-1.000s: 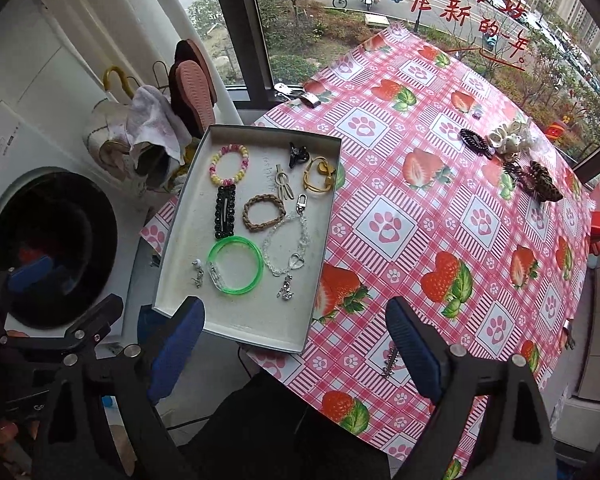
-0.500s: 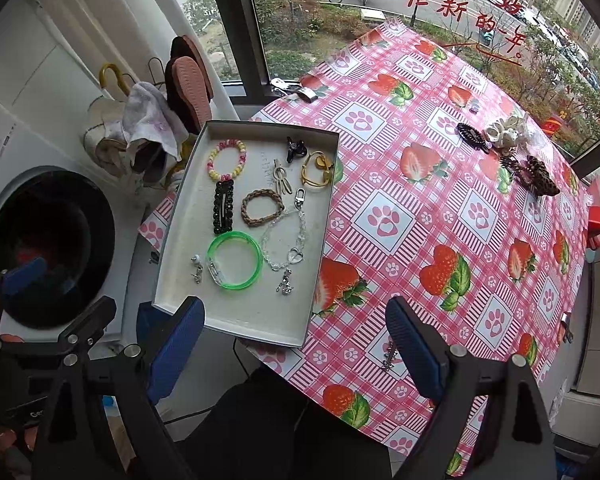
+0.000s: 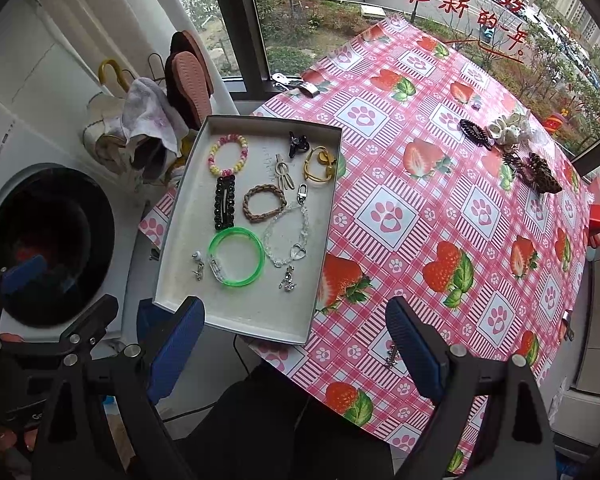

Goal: Organize jewelry

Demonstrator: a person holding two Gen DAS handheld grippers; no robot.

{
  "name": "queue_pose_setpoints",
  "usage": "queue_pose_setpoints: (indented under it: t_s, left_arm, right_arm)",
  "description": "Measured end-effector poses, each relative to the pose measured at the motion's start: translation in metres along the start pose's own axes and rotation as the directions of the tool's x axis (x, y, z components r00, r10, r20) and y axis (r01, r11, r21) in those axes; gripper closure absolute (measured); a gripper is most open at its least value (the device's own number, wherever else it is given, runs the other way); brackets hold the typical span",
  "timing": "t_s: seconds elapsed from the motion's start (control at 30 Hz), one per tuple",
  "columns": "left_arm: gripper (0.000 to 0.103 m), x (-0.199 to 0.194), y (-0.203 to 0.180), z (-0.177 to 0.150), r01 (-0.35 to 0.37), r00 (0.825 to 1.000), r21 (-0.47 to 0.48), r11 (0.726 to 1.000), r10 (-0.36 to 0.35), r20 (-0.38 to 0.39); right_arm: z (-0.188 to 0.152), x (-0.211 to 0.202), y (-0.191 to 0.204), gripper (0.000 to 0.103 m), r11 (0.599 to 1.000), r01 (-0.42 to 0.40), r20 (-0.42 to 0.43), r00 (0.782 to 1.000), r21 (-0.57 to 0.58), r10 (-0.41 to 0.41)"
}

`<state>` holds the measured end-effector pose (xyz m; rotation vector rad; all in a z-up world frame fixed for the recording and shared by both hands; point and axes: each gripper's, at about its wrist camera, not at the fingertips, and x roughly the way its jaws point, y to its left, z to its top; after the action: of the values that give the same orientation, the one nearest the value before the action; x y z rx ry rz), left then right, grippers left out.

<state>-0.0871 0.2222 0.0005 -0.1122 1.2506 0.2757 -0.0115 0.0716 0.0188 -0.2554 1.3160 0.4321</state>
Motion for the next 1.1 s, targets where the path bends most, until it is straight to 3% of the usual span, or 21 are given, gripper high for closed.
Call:
queue_pose_setpoints:
  t_s: [1.1]
  left_arm:
    - [0.000, -0.0025, -0.0040, 0.0000, -0.010, 1.000, 0.019, 1.000, 0.010, 0.001]
  right_arm:
    - [-0.0024, -0.0003, -0.0017, 0.010, 1.000, -0.002, -0.002, 1.000, -0.002, 0.002]
